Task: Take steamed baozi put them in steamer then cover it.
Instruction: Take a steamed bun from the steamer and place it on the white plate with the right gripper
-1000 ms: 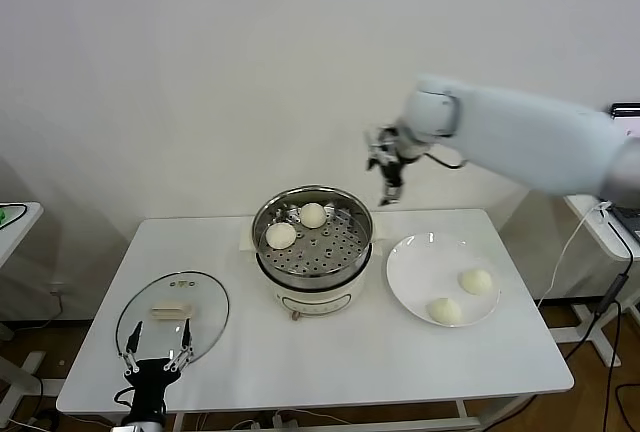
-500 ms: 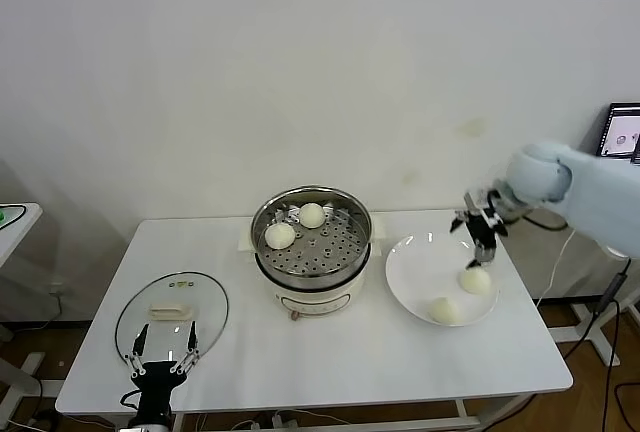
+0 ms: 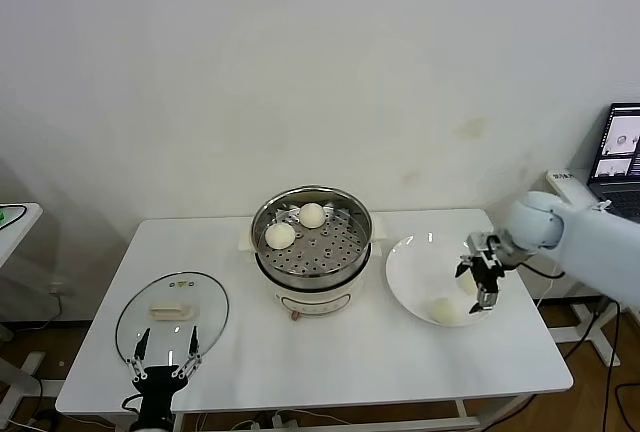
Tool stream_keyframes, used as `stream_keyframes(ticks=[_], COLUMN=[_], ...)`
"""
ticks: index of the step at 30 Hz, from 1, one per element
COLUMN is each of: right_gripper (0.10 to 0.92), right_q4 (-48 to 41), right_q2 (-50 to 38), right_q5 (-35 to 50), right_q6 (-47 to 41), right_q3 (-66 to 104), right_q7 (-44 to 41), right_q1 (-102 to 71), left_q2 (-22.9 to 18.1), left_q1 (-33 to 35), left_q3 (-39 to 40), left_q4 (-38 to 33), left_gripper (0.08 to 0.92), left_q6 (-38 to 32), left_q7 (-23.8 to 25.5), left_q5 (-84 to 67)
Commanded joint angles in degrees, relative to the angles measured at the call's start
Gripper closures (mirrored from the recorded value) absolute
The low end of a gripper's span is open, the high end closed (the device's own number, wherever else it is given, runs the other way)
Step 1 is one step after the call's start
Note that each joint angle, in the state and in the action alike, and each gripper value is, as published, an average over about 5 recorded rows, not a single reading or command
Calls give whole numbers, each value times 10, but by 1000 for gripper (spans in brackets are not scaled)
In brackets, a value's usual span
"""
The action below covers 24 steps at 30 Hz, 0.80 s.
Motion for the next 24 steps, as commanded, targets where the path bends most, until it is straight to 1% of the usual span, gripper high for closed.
stream_keyframes(ticks=[1, 13, 24], right_gripper=[203, 202, 203], right_q4=[-48, -81, -86], right_q2=[47, 79, 84], right_q5=[-4, -17, -21], right_q6=[-4, -2, -5], right_q3=[35, 51, 51], right_q7=[-3, -3, -6], right_q1=[-56, -74, -72], left_q2=[-1, -2, -2], left_q1=[-1, -1, -2], left_q3=[-1, -4, -4], left_q4=[5, 10, 12], left_gripper=[177, 177, 177], left_q6=[-1, -5, -6], left_q7=[-1, -1, -2], left_q5=[4, 4, 3])
